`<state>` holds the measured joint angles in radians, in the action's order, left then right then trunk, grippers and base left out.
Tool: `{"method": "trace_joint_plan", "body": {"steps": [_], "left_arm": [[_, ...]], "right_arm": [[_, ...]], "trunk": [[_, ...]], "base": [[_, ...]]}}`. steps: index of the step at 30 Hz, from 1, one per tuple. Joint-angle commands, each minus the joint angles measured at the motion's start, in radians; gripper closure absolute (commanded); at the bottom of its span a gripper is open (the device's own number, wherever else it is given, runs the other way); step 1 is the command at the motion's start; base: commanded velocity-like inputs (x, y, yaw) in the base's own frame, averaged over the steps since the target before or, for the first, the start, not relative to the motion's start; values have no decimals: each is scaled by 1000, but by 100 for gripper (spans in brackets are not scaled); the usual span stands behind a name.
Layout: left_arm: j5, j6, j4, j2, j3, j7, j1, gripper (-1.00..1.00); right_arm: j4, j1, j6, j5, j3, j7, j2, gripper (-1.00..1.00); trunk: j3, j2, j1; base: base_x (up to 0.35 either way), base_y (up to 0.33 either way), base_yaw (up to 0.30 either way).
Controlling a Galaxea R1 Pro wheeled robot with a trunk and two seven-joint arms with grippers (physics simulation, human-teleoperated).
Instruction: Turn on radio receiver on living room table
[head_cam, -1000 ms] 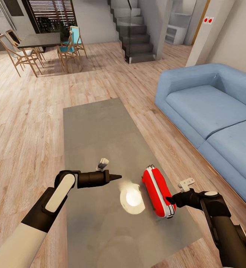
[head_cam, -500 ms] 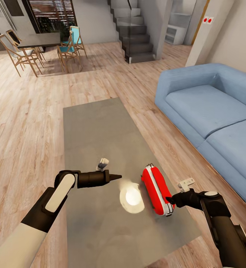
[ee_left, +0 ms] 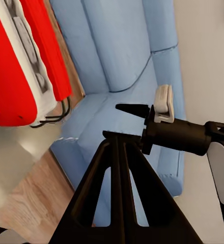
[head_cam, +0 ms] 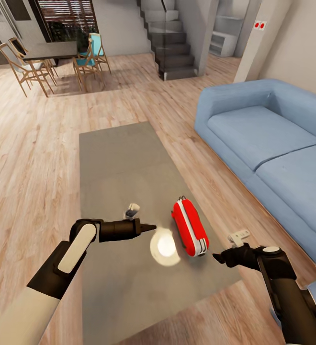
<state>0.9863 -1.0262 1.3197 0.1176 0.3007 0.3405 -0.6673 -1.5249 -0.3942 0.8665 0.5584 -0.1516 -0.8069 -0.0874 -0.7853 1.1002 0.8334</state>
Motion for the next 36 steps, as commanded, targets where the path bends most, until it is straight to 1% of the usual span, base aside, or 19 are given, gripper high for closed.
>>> {"method": "trace_joint_plan", "body": {"steps": [1, 7, 10, 36], "left_arm": [[0, 0, 0, 0, 0, 0, 0, 100], [0, 0, -2, 0, 0, -1, 0, 100], [-1, 0, -4, -1, 0, -1, 0, 100], [-2, 0, -5, -1, 0, -2, 0, 100]], "right_arm": [[0, 0, 0, 0, 0, 0, 0, -100], [0, 0, 0, -1, 0, 0, 1, -100], [0, 0, 3, -2, -1, 0, 3, -100], [2, 0, 3, -3, -3, 2, 5, -100]], "trunk": [[0, 0, 0], [0, 0, 0], [1, 0, 0], [41, 0, 0]], "base": [[-266, -152, 0], [-248, -140, 0], [-99, -46, 0], [-5, -2, 0]]}}
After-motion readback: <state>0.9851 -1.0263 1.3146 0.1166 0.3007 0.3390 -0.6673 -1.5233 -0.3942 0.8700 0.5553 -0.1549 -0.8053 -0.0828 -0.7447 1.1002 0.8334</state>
